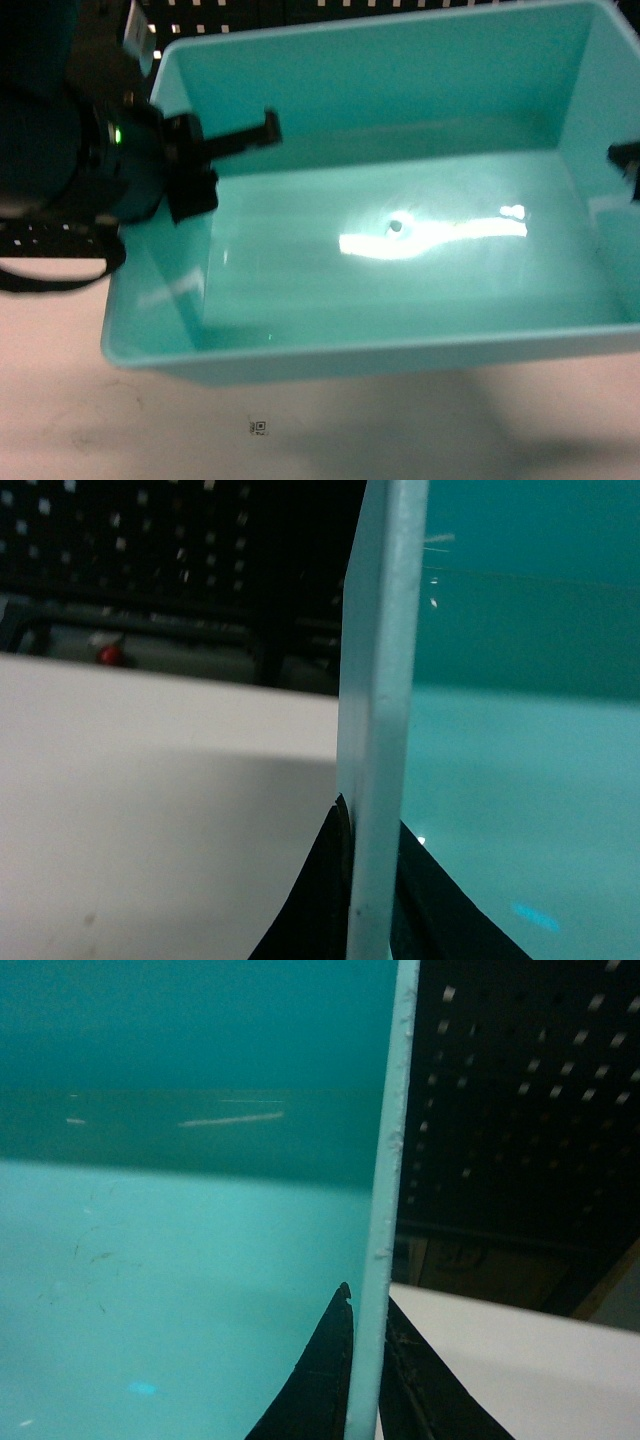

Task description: Stack blue boxes stably on right

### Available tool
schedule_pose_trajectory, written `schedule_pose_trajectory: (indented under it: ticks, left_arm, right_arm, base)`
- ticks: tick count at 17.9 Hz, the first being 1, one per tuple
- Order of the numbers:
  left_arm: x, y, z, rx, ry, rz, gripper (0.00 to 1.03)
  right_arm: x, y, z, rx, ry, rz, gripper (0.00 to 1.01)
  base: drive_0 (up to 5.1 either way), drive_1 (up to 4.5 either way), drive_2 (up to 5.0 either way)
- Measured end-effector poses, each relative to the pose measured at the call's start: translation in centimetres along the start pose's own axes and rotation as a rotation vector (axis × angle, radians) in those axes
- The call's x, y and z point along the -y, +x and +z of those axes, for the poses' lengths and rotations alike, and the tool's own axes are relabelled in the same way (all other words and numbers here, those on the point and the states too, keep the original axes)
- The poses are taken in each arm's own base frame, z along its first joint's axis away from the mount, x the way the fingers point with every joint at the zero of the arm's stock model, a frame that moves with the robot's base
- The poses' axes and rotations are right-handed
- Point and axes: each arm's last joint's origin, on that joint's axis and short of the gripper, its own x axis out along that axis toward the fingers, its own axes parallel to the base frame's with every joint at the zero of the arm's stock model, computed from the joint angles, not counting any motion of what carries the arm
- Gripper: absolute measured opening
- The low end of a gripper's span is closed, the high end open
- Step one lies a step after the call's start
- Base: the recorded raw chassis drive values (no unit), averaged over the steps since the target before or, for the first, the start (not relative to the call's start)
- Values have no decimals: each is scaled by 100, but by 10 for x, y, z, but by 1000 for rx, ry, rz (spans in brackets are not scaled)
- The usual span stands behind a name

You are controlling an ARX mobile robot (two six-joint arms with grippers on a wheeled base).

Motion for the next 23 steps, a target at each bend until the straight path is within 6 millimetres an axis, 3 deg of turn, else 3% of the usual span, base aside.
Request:
schedule_pose_trajectory:
  ticks: [4, 7, 10, 23]
  left_arm:
    - [19, -34, 52, 200, 43, -97, 8]
    - [34, -74, 86, 392, 94, -140, 8]
    - [39, -83, 96, 489, 136, -176, 8]
    - [43, -89, 91, 565, 204, -171, 8]
  right_arm:
    - [3, -27, 64, 179, 13, -18, 7]
    - [2, -55, 107, 340, 5, -22, 7]
    - [2, -68, 119, 394, 7, -36, 7]
    - [3, -69, 119, 398, 28, -37, 7]
  base:
    - [0, 0, 0]
    - [0, 0, 0]
    - [0, 0, 0]
    - [-124, -124, -124]
